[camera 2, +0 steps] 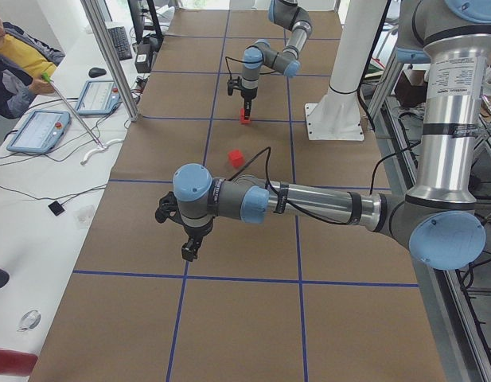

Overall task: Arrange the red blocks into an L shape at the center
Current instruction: 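Carry the red cube with the right gripper to the table center and lower it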

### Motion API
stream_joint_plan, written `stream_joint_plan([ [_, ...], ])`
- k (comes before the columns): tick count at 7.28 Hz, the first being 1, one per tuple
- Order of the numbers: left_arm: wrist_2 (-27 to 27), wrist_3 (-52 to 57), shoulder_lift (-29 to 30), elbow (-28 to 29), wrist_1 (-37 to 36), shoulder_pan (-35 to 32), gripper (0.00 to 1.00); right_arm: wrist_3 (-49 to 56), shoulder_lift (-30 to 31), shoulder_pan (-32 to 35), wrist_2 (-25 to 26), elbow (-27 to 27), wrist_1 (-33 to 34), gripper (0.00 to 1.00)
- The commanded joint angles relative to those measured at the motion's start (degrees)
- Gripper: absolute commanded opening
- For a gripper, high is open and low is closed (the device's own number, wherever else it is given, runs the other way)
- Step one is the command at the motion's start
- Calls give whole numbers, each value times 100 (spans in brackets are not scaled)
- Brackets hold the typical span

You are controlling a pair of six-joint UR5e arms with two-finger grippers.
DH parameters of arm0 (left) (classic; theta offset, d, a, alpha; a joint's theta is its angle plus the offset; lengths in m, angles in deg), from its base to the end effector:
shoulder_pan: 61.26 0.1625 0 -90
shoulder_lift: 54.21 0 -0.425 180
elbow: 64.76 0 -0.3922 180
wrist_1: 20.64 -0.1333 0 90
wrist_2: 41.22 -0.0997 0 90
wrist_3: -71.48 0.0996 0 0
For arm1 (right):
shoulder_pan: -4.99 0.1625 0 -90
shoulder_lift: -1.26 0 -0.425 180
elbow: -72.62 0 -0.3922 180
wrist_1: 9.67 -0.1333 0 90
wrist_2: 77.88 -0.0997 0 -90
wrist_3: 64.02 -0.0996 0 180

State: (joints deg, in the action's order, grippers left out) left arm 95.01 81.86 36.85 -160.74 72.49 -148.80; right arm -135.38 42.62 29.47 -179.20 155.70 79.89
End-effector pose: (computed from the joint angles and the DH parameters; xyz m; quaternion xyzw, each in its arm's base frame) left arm -0.0395 -0.5096 0.5896 0.1083 0.3845 0.1370 0.9065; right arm -0.6365 -0.4148 0.1878 0.0459 -0.3667 0.0119 0.9291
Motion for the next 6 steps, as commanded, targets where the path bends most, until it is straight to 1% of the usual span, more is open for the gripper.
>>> stream_joint_plan([
  [1, 0, 0, 0, 0, 3, 0, 100, 0, 4, -14, -1, -2, 0, 71],
  [2, 0, 0, -9, 0, -6, 0, 100, 0, 4, -14, -10, -2, 0, 75],
  [3, 0, 0, -9, 0, -6, 0, 100, -9, 4, -23, -2, -2, 0, 98],
  [6, 0, -9, 0, -26, -6, 0, 100, 0, 22, -23, -1, 51, -44, 99],
])
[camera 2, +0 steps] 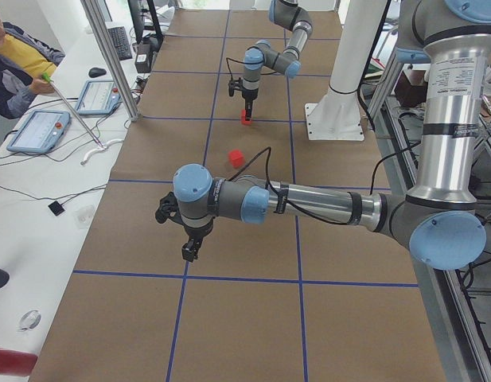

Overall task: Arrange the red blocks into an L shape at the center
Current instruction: 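Release the cube and withdraw the right gripper while the left arm reaches in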

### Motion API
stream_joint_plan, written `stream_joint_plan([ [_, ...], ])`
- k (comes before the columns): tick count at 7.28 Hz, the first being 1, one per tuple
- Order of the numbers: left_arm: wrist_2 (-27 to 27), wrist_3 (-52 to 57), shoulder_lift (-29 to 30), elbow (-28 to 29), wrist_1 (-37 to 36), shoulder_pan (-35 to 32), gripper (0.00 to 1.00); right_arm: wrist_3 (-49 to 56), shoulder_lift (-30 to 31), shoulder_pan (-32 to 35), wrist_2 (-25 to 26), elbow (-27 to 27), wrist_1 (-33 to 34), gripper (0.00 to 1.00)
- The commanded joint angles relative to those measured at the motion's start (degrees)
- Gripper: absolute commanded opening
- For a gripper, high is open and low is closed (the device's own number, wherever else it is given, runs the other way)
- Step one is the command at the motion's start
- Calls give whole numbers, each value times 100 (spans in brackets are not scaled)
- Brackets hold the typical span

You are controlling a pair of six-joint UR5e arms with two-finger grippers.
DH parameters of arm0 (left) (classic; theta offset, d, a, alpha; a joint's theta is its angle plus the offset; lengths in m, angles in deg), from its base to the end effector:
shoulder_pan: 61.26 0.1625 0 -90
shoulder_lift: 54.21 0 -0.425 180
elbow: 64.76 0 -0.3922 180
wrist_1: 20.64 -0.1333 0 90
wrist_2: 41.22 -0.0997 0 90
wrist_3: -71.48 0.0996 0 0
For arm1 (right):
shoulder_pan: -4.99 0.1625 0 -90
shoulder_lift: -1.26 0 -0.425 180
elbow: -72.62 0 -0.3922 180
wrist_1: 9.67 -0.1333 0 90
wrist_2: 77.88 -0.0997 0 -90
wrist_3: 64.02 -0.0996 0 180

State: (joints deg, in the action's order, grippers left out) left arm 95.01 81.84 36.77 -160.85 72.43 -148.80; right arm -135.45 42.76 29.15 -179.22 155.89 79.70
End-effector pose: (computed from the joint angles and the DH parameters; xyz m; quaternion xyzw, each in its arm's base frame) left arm -0.0396 -0.5089 0.5894 0.1080 0.3845 0.1368 0.9065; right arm -0.6380 -0.4108 0.1877 0.0453 -0.3687 0.0096 0.9284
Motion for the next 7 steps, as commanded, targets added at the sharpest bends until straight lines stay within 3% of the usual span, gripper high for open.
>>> stream_joint_plan([
  [1, -35, -16, 33, -33, 0, 0, 100, 16, 25, 157, -17, 119, -16, 99],
  [3, -61, 10, 182, -51, 52, 0, 100, 112, 322, 1015, -593, 346, 19, 100],
  [5, -62, 2, 384, -34, 881, 17, 100, 1448, 1208, 2297, -1436, 996, -16, 100],
  [6, -123, -416, 611, 36, 1201, 226, 100, 2275, 1551, 2982, -1946, 998, -25, 100],
  [7, -228, -1873, 805, -41, 1247, 585, 100, 3171, 1920, 3615, -2203, 990, -42, 100],
])
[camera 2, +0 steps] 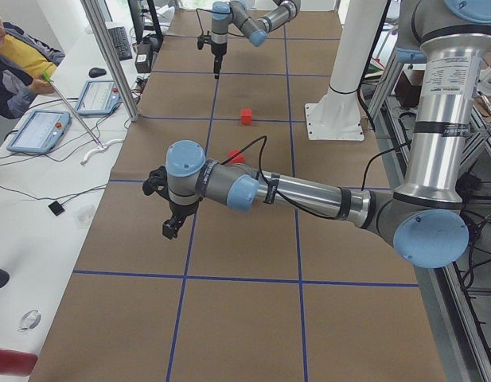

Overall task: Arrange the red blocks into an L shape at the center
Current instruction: 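Release the cube and withdraw the right gripper while the left arm reaches in, then grasp the red cube farther from the robot with the left gripper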

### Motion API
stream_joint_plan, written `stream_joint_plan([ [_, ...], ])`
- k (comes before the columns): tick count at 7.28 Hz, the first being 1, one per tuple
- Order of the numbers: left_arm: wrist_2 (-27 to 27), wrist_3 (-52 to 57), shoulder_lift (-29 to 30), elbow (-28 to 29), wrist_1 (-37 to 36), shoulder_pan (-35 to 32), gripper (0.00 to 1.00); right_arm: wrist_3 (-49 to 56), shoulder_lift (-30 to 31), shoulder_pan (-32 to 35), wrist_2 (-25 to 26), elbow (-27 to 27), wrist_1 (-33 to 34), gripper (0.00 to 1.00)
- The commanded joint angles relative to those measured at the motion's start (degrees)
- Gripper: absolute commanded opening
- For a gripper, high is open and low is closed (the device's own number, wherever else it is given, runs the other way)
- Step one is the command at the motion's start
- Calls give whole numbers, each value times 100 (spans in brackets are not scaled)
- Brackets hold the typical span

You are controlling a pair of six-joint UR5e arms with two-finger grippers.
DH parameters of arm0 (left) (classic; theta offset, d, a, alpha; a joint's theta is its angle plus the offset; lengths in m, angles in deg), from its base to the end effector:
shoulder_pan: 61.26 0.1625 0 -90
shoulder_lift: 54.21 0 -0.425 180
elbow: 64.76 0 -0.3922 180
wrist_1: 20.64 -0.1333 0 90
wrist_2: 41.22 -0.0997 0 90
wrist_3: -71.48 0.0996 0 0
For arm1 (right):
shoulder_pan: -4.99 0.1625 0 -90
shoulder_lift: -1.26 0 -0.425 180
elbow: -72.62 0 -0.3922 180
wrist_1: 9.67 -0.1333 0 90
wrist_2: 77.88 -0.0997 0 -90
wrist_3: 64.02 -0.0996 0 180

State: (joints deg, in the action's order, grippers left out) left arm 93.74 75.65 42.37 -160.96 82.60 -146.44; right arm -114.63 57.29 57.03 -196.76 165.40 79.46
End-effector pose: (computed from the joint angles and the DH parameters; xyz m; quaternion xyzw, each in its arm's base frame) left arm -0.0163 -0.5550 0.5175 0.2059 0.3737 0.1564 0.8908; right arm -0.3535 -0.5916 0.2885 0.0587 -0.3870 0.0211 0.9200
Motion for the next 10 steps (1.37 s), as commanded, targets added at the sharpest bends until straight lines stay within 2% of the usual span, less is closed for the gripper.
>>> stream_joint_plan([
  [1, -381, -2304, 334, -153, 371, 892, 100, 2324, 845, 1469, -869, 13, 8, 100],
  [2, -470, -3141, 500, -259, 372, 1167, 100, 3468, 1301, 2189, -1370, -49, 16, 100],
  [3, -497, -3385, 598, -425, 720, 1552, 100, 4576, 1776, 2788, -1601, -119, 43, 100],
  [5, -523, -4933, 711, -593, 1311, 2859, 100, 5778, 2612, 3511, -1621, -190, 17, 100],
  [6, -1046, -6265, 930, -707, 1321, 3318, 100, 5860, 3042, 3715, -1595, -199, -27, 100],
  [7, -1826, -7053, 950, -725, 1286, 3993, 100, 5870, 3411, 3856, -1568, -199, -201, 100],
  [8, -2295, -7740, 976, -691, 1095, 4452, 100, 5853, 3624, 3883, -1559, -207, -516, 100],
  [10, -2816, -8447, 1011, -682, 480, 4894, 99, 5844, 3810, 3901, -1559, -199, -651, 100],
])
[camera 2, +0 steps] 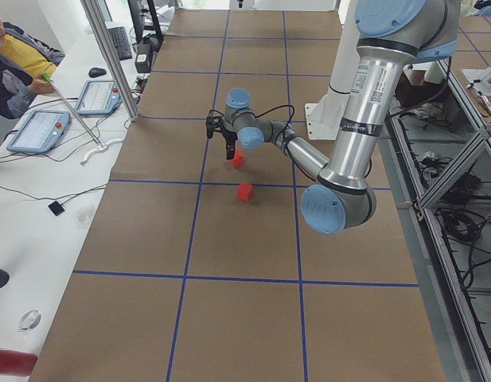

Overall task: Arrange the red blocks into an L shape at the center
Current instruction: 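Grasp the red cube farther from the robot with the left gripper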

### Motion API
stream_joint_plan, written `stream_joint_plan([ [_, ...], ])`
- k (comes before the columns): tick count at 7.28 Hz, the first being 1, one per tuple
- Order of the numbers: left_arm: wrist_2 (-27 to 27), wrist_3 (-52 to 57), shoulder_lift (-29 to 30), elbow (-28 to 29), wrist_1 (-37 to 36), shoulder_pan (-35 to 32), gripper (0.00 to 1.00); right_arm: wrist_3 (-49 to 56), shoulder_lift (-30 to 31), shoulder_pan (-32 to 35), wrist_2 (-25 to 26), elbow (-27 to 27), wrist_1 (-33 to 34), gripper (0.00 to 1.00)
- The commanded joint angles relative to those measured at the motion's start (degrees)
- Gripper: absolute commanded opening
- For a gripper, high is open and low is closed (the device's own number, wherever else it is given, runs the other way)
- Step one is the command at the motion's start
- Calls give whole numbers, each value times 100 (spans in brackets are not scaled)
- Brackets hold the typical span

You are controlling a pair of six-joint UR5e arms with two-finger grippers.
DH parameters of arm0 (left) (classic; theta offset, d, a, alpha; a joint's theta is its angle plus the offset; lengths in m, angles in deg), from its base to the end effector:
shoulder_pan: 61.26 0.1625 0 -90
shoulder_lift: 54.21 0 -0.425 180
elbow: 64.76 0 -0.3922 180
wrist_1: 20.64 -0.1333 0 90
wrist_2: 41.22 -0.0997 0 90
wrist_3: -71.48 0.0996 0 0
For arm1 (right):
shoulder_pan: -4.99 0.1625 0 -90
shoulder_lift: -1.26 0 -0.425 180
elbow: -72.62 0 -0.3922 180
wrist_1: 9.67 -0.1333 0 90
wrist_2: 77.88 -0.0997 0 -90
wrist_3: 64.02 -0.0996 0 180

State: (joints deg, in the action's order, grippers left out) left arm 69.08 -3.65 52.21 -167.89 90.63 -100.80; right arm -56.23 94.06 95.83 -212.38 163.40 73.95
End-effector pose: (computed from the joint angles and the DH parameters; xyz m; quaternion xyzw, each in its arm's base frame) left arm 0.3973 -0.4560 0.3585 0.0515 0.4484 -0.1161 0.8848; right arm 0.0705 -0.4750 0.6641 0.0636 -0.3747 -0.0704 0.9223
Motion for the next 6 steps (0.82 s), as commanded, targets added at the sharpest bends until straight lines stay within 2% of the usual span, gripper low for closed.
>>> stream_joint_plan([
  [1, -387, -763, 106, 30, -544, 471, 99, 4, 151, 21, 3, 1, -101, 100],
  [3, -422, -897, 317, 100, -869, 604, 98, 4, 142, 21, 12, 10, -109, 100],
  [6, -431, -836, 353, 328, -880, 605, 85, 4, 151, 21, 12, 2, -109, 100],
])
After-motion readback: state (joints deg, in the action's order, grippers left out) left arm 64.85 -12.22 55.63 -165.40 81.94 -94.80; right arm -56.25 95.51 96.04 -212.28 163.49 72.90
